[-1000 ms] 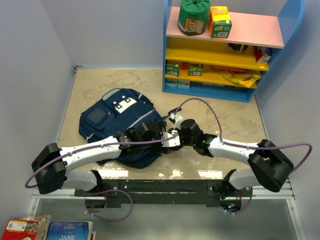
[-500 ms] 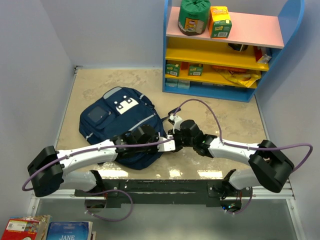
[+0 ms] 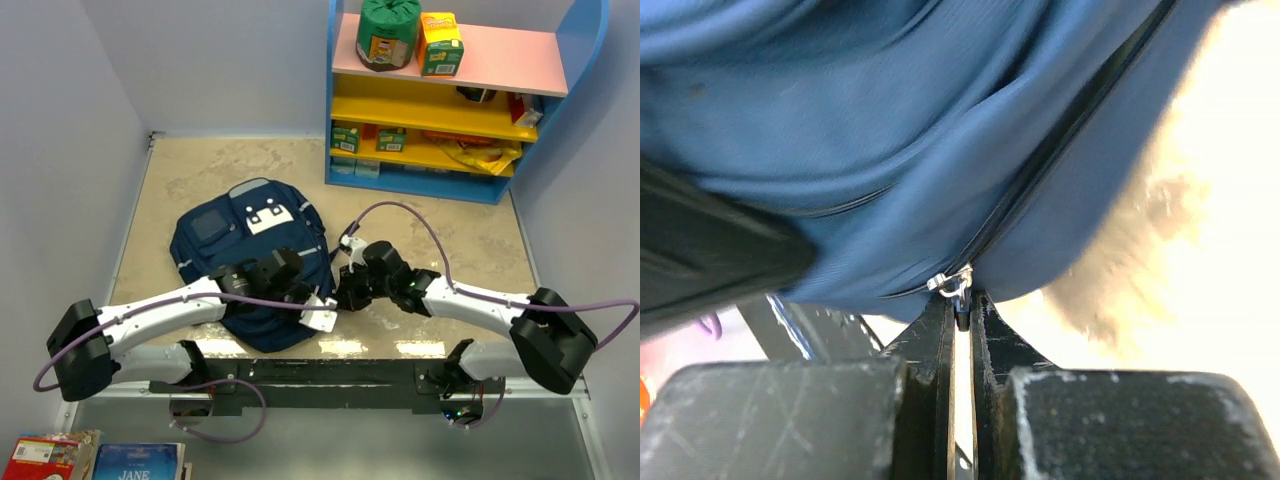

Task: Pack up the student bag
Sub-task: Zip the student bag at the center of the board.

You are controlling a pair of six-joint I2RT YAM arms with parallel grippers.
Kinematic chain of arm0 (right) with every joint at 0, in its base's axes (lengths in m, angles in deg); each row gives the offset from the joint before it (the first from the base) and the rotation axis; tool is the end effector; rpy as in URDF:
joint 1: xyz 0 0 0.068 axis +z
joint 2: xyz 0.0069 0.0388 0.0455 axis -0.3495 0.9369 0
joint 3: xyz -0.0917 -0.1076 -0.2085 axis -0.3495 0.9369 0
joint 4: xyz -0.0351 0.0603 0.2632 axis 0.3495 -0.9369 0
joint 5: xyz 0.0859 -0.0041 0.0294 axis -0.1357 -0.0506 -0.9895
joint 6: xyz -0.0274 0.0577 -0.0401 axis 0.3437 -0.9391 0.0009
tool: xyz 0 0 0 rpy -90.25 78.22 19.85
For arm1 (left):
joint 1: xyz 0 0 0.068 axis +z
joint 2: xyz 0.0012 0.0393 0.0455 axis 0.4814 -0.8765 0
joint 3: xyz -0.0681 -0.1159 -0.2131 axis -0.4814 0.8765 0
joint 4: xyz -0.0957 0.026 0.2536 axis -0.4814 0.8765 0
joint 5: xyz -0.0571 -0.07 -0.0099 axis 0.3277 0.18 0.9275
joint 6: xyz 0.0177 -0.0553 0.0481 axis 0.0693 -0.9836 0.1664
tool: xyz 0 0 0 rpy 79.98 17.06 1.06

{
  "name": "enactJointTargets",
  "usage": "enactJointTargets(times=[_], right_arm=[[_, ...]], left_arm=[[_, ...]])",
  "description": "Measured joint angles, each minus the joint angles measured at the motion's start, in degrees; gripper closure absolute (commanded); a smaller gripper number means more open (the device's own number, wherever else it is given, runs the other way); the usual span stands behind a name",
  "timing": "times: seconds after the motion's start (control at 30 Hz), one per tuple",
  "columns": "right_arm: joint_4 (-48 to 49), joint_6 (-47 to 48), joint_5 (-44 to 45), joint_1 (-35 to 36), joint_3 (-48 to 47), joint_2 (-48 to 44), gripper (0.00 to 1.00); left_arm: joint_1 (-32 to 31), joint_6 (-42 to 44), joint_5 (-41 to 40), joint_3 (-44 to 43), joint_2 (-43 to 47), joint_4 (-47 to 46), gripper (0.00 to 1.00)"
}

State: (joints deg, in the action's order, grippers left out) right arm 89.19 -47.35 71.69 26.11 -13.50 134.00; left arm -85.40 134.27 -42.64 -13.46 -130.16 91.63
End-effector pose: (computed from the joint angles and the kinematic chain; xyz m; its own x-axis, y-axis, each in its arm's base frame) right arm 0.1866 0.2258 0.1380 -0.7809 -0.1914 -0.5947 -0.5585 0.6404 0.5273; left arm 0.1326 -0.2425 0.1864 0.3706 0.6753 -0.6377 0.9283 -0.2472 0.2777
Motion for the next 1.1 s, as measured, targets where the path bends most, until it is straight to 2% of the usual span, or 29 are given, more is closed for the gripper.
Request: enactJointTargets(times=[0.3, 0.57, 0.67, 0.7, 0.73, 0.8, 0.83, 0.87, 0.9, 0.97, 1.03, 1.07, 1.1], right_arm=[[-3.82, -0.15, 0.02, -0.04, 0.17, -1.44, 1.00], [-3.72, 0.55, 4.20, -1.70, -4.09, 8.31, 1.00], [-3.67, 0.85, 5.55, -3.30, -6.32, 10.60, 1.00], [-3.78, 0.92, 5.77, -3.56, -6.64, 10.64, 1.00], [-3.76, 0.94, 6.34, -3.72, -6.93, 10.64, 1.00], [-3.58, 0.94, 7.19, -3.98, -7.41, 10.62, 1.00], [-3.54, 0.92, 7.93, -4.17, -7.65, 10.60, 1.00], [-3.39, 0.90, 8.57, -4.31, -7.82, 10.60, 1.00], [-3.34, 0.87, 9.33, -4.57, -7.98, 10.60, 1.00], [-3.30, 0.61, 10.10, -5.60, -8.37, 10.62, 1.00], [-3.34, 0.17, 11.08, -7.43, -9.44, 11.41, 1.00], [-3.65, -0.15, 11.63, -8.85, -10.56, 12.50, 0.80], [-3.91, -0.37, 12.37, -10.12, -11.69, 13.68, 0.69]], left_arm=[[-0.11, 23.47, 9.35, -1.79, 6.73, 21.97, 1.00], [-0.39, 35.41, 10.84, -1.66, 10.95, 34.67, 1.00], [-0.42, 33.79, 10.78, -1.57, 11.47, 33.88, 0.69], [-0.44, 29.90, 10.34, -1.16, 11.72, 31.71, 0.64], [-0.44, 27.08, 9.88, -0.61, 11.87, 29.51, 0.52], [-0.44, 19.43, 8.09, 0.39, 11.82, 23.52, 0.37], [-0.37, 15.98, 7.23, 0.48, 11.54, 20.63, 0.13], [-0.28, 13.18, 6.51, 0.46, 11.19, 17.66, 0.04], [-0.15, 10.21, 4.98, 0.22, 10.67, 14.32, 0.00], [0.31, 4.74, 2.08, -1.51, 8.66, 8.98, 0.00], [1.03, 0.17, -0.87, -5.44, 5.51, 7.69, 0.00], [1.95, -2.12, -1.92, -8.48, 3.23, 7.43, 0.00], [2.75, -3.50, -2.69, -10.78, 1.64, 7.10, 0.00]])
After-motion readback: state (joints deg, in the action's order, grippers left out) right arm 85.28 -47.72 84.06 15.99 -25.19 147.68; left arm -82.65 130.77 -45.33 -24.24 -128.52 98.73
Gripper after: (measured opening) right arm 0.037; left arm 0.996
